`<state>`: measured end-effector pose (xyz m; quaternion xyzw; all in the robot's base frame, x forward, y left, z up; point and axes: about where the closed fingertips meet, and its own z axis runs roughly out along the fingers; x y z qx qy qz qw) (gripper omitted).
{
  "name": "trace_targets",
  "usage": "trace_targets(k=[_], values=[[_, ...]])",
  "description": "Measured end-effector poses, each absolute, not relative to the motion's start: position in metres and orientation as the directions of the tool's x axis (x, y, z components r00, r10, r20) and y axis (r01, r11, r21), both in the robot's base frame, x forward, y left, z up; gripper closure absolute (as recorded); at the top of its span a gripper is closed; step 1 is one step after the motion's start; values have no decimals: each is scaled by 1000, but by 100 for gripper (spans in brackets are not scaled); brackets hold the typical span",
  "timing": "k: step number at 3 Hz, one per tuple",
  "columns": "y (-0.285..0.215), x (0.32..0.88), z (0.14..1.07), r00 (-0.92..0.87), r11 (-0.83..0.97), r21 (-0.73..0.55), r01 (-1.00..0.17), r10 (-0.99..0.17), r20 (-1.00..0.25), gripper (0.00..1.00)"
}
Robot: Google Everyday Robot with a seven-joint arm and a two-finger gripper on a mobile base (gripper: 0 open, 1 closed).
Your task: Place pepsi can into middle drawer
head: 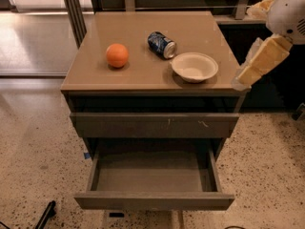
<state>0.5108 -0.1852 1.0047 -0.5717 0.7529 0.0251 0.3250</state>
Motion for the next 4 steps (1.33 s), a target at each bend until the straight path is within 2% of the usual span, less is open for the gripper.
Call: trace_targets(k=[1, 2, 3, 4], values=[[-169, 573, 1036, -125, 463, -353, -813, -731, -670, 0], [-169, 573, 1036, -125, 462, -353, -813, -731, -670, 0], [-178, 577, 1028, -187, 545, -339, -767, -695, -694, 0], [-197, 613, 1013, -288, 685, -324, -653, -620, -729, 0]])
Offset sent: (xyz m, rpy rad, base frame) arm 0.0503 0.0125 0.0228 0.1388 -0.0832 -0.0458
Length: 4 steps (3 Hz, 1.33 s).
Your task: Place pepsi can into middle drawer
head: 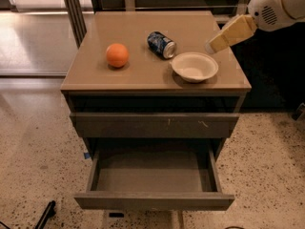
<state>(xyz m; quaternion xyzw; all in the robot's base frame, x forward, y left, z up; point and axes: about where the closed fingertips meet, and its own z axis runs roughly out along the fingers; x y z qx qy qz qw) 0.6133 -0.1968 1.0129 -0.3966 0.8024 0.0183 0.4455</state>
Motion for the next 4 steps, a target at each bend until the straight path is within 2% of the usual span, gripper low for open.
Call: trace_targets(k=[1, 3, 4], values=[[-205, 661, 1006, -336, 754, -321, -573, -573, -748, 0], [-174, 750, 1010, -319, 746, -322, -583, -574, -754, 0], [-174, 750, 1009, -320, 746, -321, -583, -574, -753, 0]])
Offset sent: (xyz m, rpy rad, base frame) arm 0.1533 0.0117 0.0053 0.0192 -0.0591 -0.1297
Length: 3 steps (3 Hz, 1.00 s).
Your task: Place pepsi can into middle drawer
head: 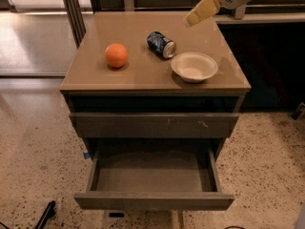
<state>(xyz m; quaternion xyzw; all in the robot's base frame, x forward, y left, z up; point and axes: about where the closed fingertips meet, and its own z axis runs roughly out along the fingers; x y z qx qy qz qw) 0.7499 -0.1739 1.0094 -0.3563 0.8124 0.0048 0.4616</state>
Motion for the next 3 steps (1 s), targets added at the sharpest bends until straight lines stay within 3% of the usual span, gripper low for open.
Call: trace_targets(k=[1, 3], values=[[-181, 752, 997, -372, 798, -244, -551, -497, -784, 0], [-148, 800, 974, -440, 841, -66, -537, -346, -829, 0]])
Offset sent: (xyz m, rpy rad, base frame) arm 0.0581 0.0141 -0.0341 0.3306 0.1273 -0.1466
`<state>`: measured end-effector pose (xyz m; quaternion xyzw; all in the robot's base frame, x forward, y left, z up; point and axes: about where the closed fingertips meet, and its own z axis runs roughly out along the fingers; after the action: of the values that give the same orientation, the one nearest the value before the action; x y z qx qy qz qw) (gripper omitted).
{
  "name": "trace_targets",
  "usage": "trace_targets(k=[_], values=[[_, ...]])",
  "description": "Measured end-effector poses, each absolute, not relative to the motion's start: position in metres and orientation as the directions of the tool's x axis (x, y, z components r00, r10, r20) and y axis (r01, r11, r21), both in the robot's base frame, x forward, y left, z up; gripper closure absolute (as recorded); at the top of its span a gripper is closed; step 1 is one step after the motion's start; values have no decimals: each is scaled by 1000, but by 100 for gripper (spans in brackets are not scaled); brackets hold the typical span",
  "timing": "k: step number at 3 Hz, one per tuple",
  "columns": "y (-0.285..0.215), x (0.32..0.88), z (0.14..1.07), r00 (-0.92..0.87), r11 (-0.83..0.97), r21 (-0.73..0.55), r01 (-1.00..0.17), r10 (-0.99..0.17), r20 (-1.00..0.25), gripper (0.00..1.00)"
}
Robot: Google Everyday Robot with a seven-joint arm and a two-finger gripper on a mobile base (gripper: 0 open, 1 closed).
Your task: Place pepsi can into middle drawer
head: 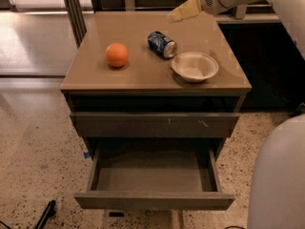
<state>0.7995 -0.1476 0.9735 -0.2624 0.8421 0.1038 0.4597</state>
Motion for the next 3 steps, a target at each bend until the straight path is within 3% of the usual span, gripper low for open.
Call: trace_targets(k=[3], values=[[-99, 829, 950, -466, 822, 20, -569, -303, -831, 0]])
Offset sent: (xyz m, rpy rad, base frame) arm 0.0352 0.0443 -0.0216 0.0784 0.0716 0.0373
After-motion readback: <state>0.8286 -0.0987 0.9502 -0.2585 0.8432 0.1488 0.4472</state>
